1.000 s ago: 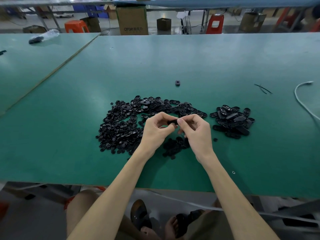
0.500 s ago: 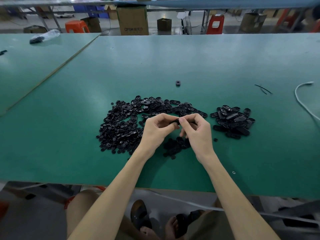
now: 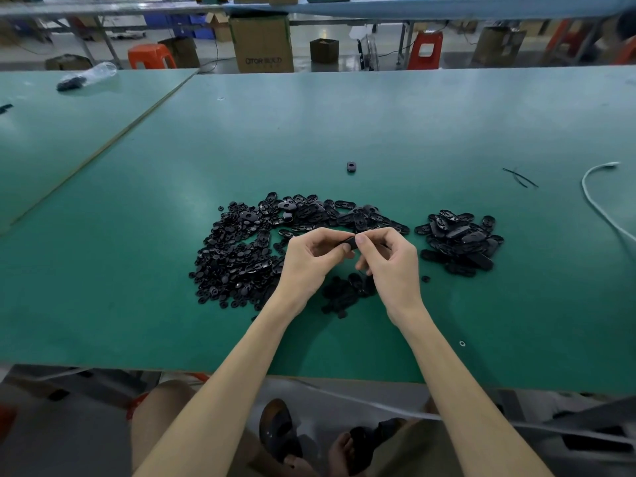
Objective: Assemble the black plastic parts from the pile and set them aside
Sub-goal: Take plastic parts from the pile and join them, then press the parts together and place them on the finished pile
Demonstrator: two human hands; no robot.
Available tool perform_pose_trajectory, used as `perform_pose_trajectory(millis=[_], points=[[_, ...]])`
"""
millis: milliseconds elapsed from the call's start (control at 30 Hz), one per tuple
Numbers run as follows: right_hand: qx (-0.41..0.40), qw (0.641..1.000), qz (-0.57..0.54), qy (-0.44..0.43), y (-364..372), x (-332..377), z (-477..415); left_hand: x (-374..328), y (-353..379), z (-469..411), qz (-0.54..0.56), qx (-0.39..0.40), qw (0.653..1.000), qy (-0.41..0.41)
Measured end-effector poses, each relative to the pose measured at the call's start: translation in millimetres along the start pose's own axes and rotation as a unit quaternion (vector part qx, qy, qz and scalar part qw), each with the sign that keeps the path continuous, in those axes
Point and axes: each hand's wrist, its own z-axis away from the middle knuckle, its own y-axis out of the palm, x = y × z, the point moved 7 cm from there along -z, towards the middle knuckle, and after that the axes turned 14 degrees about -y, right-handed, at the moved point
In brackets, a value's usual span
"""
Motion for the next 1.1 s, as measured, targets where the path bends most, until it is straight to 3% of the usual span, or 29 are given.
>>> perform_pose_trajectory(millis=[300,467,600,767,867,967,1033,1100], points=[[0.0,0.999,0.027,0.021,0,1,-1,-41,24,-11,-0.119,-0.083,0.989,0.037],[0.046,0.991,0.119,0.044,4,-2,-1,-76,88,-28,-0.22,0.007,0.973,0.07],[0.024,0.998,-0.042,0.049,4,2,6,-80,132,-42,-0.26,0.055,0.963,0.052],[0.033,0.998,-0.049,0.02,1,8,3,-70,145,-45,-0.28,0.121,0.952,0.029],[0.065,0.995,0.026,0.067,8,-3,2,-69,122,-44,-0.243,0.074,0.967,0.028],[0.055,0.996,0.062,0.031,6,3,0,-71,83,-46,-0.237,-0.015,0.971,0.016],[0.049,0.997,0.05,0.017,4,6,0,-69,53,-48,-0.292,-0.076,0.953,-0.004],[0.046,0.996,0.069,0.011,4,6,1,-63,24,-51,-0.408,-0.121,0.904,-0.033]])
